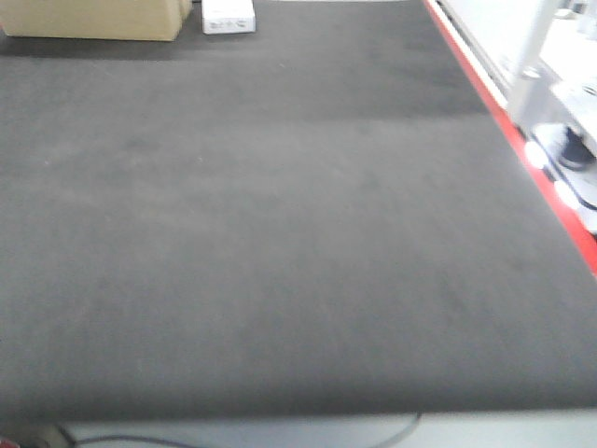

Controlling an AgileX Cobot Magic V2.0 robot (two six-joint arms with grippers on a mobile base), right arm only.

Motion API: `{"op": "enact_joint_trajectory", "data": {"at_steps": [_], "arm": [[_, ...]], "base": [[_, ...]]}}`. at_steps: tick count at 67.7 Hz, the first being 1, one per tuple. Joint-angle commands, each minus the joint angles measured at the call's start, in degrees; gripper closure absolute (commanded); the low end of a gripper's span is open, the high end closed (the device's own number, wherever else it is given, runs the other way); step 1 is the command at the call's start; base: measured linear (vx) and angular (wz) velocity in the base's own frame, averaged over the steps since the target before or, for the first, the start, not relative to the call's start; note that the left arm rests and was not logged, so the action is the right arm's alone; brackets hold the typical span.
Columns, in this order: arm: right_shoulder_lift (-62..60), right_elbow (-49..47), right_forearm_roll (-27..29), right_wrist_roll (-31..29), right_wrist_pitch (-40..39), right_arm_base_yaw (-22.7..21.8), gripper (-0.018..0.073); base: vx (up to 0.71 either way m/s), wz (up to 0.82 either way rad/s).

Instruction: Pour parts from conveyor to right shelf

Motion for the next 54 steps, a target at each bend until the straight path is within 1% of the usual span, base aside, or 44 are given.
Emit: {"op": "enact_joint_trajectory", "data": {"at_steps": [1, 20, 54], "arm": [[0.5, -1.5, -0.5, -0.3, -4.3, 0.1, 0.0565], [0.5, -1.5, -0.5, -0.3, -4.3, 0.1, 0.0565], [0.5, -1.5, -0.5, -0.3, -4.2, 0.1, 0.0565]], "base": [[-0.41, -0.21], [-0.43, -0.37], [-0.43, -0.59]]}}
